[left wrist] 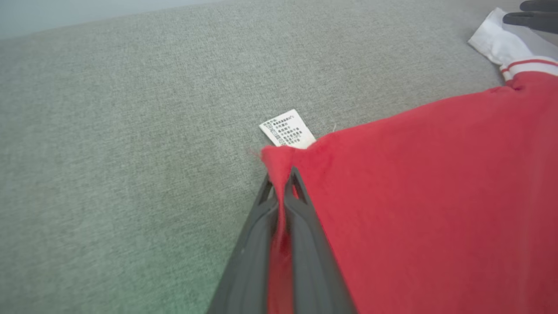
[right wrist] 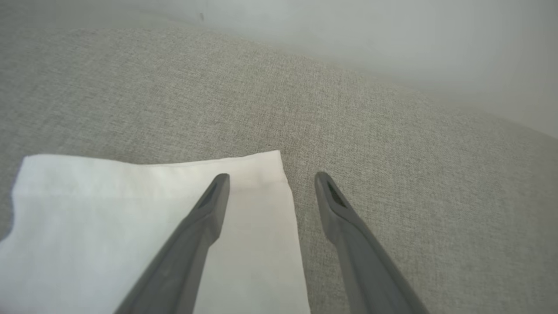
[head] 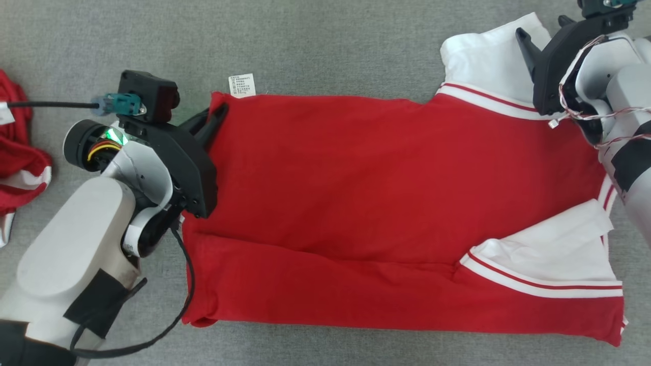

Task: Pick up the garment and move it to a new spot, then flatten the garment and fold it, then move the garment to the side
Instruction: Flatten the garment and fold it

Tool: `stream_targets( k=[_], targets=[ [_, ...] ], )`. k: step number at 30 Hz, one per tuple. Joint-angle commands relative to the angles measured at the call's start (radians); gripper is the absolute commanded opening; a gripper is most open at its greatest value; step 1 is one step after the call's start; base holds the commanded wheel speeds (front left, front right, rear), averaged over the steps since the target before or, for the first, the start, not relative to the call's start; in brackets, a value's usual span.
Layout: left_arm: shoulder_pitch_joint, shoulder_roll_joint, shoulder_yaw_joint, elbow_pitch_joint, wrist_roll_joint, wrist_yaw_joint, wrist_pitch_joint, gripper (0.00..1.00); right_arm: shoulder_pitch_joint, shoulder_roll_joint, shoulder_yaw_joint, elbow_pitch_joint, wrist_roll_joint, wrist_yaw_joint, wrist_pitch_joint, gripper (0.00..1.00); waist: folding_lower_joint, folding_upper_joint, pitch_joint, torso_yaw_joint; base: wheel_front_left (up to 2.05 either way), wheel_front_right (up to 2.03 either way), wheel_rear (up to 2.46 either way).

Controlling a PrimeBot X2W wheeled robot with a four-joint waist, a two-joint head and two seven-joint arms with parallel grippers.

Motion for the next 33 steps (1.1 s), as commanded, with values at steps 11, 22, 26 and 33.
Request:
stream_targets(
  k=[11, 22, 26, 33],
  targets=[
    [0.016, 0.008, -0.007, -0.094, 0.010, 0.032, 0.010, 0.00, -0.041, 0.001, 0.014, 0.054, 0.039, -0.002, 0.066, 0.00, -0.0001, 0.0000, 0.046, 0.025, 0.00, 0.00, 0.00],
    [0.046, 0.021, 0.006, -0.091, -0.004, 0.049, -0.018, 0.00, -0.061, 0.005, 0.019, 0.038, 0.051, -0.002, -0.049, 0.00, -0.0001, 0.0000, -0.001, -0.014, 0.00, 0.00, 0.00],
    [0.076, 0.024, 0.013, -0.079, -0.008, 0.059, -0.047, 0.00, -0.016, -0.008, 0.035, 0.011, 0.064, -0.002, -0.114, 0.00, -0.0001, 0.0000, -0.042, -0.035, 0.00, 0.00, 0.00],
    [0.125, 0.036, 0.022, -0.067, -0.013, 0.077, -0.086, 0.00, 0.069, -0.035, 0.051, -0.071, 0.105, -0.002, -0.231, 0.00, -0.0001, 0.0000, -0.084, -0.076, 0.00, 0.00, 0.00]
  ],
)
